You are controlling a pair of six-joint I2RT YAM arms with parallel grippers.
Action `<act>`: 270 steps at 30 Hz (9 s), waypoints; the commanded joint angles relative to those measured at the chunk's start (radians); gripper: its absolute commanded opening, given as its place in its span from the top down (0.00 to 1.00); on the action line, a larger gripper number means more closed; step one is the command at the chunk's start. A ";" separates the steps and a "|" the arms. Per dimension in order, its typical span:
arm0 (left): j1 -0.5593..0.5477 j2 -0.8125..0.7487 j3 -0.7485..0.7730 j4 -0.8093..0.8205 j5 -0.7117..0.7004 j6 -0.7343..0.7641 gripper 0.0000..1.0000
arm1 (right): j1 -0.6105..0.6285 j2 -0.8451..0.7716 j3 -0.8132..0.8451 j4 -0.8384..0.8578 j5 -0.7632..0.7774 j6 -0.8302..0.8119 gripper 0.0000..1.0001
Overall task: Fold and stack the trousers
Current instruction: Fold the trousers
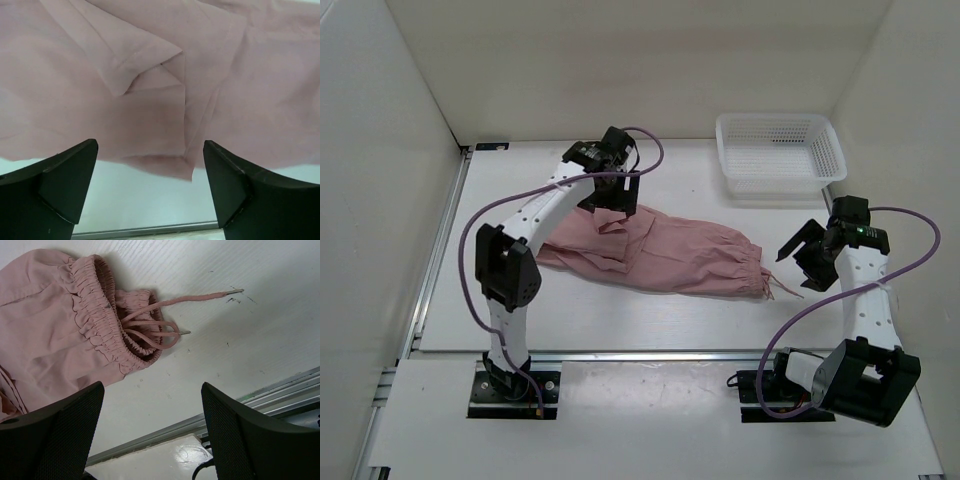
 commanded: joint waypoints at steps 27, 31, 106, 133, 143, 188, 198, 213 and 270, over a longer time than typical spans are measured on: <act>0.069 0.147 0.030 0.157 -0.082 -0.319 0.90 | -0.004 -0.016 0.006 0.012 -0.015 -0.031 0.17; 0.069 0.113 0.059 0.157 -0.094 -0.298 0.90 | -0.004 -0.016 0.006 0.012 -0.015 -0.031 0.17; -0.143 -0.134 -0.302 0.183 -0.066 0.006 0.03 | -0.004 -0.065 -0.113 0.069 -0.110 -0.022 0.17; -0.213 -0.115 -0.077 -0.042 -0.211 -0.028 0.90 | -0.004 -0.083 -0.104 0.069 -0.119 -0.031 0.17; -0.250 -0.145 -0.328 0.054 -0.026 -0.028 0.00 | -0.004 -0.074 -0.123 0.078 -0.119 -0.031 0.17; -0.155 0.186 0.275 0.119 -0.169 -0.247 0.90 | -0.004 -0.123 -0.141 0.049 -0.133 -0.041 0.17; -0.155 0.322 0.383 0.019 -0.109 -0.227 0.00 | -0.004 -0.132 -0.150 0.049 -0.124 -0.041 0.17; -0.065 -0.128 -0.229 0.141 -0.203 -0.247 0.14 | -0.004 -0.121 -0.162 0.078 -0.170 -0.052 0.31; 0.607 -0.067 -0.713 0.392 0.313 -0.109 0.36 | 1.003 1.032 0.537 0.314 -0.101 0.081 0.99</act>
